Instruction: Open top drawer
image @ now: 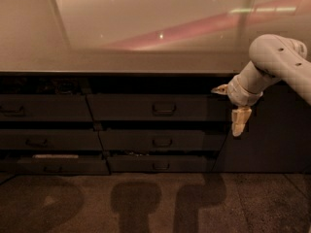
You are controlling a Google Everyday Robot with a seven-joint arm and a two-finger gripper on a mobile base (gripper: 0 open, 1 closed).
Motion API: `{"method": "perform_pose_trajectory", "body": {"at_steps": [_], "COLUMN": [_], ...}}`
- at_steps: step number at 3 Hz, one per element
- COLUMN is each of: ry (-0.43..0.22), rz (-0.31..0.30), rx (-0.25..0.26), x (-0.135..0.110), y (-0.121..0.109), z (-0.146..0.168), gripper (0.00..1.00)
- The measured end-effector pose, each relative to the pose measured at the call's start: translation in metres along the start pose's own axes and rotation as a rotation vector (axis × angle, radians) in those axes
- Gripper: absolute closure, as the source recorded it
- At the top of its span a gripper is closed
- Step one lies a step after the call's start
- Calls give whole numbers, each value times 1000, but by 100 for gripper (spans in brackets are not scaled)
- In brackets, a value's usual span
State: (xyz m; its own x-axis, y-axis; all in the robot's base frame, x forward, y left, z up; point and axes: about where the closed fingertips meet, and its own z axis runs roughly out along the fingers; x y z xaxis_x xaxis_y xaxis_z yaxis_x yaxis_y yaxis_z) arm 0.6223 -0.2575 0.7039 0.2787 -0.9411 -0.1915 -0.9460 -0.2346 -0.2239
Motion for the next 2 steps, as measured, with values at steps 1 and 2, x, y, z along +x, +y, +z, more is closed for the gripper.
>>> {"method": "perform_pose_trajectory", "body": {"at_steps": [1, 2], "ry": [0, -8], "rz": [0, 47], "rx": [-1, -17], "x": [0, 11], "y": [0, -13], "z": [1, 2], "gripper": [0, 0]}}
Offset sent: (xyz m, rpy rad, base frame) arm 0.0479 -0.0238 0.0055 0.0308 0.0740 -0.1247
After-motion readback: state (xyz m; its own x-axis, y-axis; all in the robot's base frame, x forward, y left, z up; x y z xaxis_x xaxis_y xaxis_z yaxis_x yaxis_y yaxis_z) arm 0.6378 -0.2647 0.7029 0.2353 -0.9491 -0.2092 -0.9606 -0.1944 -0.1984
